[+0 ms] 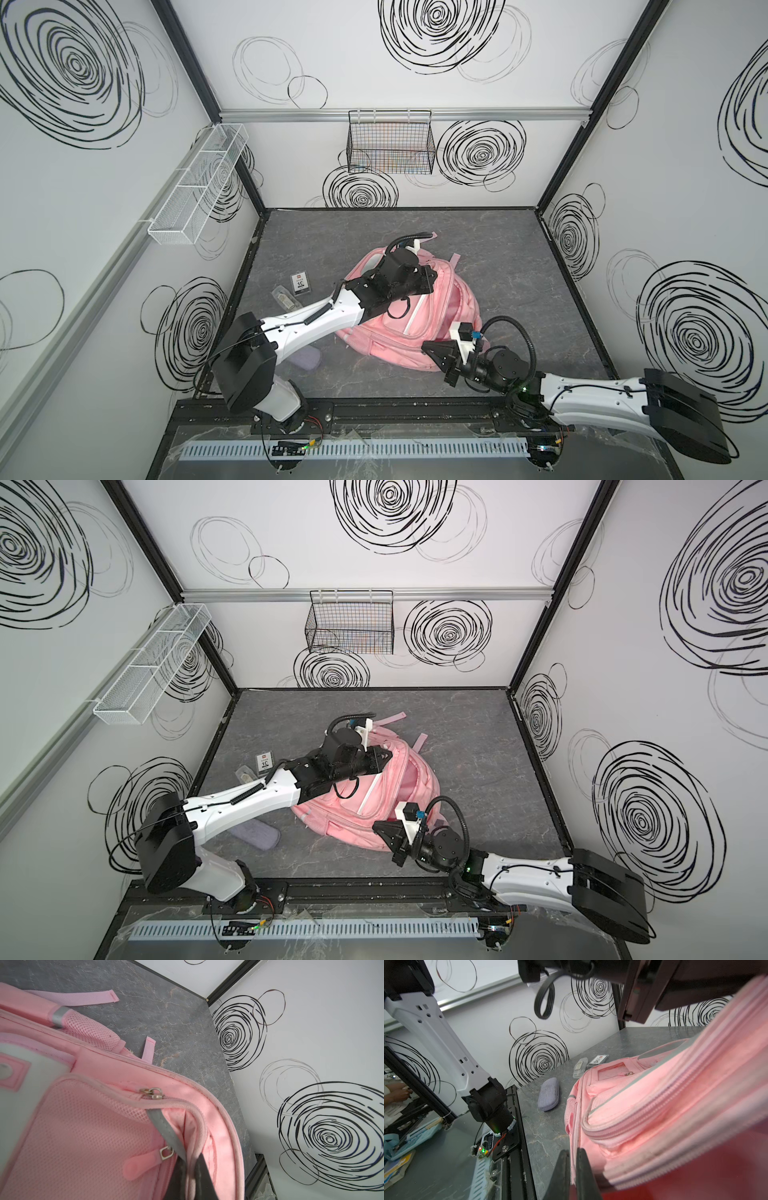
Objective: Pack the student bag
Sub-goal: 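Hold the bag with the left gripper while the right lifts the bag's edge, then release the bag with both grippers and move the right toward the lavender pencil case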
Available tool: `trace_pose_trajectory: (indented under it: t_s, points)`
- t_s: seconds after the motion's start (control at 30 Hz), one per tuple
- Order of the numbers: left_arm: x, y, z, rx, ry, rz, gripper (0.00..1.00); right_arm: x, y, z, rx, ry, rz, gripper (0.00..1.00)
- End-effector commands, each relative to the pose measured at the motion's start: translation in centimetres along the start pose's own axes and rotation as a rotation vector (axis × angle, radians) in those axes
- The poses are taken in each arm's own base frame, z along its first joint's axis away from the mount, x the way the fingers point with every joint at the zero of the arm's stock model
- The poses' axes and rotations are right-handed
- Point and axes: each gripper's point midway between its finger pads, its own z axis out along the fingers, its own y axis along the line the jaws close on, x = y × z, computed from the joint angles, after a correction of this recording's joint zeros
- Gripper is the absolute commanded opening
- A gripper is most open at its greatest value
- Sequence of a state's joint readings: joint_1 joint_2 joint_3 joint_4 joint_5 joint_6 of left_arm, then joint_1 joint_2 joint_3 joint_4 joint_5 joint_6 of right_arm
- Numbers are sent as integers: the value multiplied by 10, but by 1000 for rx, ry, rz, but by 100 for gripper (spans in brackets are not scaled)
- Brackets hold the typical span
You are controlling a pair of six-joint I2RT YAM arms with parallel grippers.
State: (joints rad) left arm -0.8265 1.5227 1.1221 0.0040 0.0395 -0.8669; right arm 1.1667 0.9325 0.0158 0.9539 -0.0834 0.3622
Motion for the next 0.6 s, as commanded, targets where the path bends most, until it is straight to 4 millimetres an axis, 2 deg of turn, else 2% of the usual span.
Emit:
trace_pose_trajectory:
  t_s: [0.0, 0.2, 0.23, 0.27, 0.4, 0.5, 0.57]
  points:
    - [-63, -60, -22, 188, -216, -28, 0, -11, 20, 11, -81, -22, -30, 0]
    - [-60, -63, -23, 198, -198, 1, 0, -3, 12, 22, -31, 30, -35, 0]
    - [-60, -62, -23, 195, -193, 14, 0, -2, 8, 23, -2, 45, -33, 3]
    - [-58, -60, -23, 193, -187, 24, 0, -2, 5, 24, 21, 56, -33, 8]
    - [-50, -48, -17, 174, -149, 64, 0, -3, -5, 21, 89, 94, -26, 50]
    - [-43, -41, -12, 166, -125, 85, 2, -4, 1, 14, 67, 116, -25, 67]
    - [-42, -39, -12, 165, -122, 88, 31, -6, 7, 8, 39, 124, -28, 72]
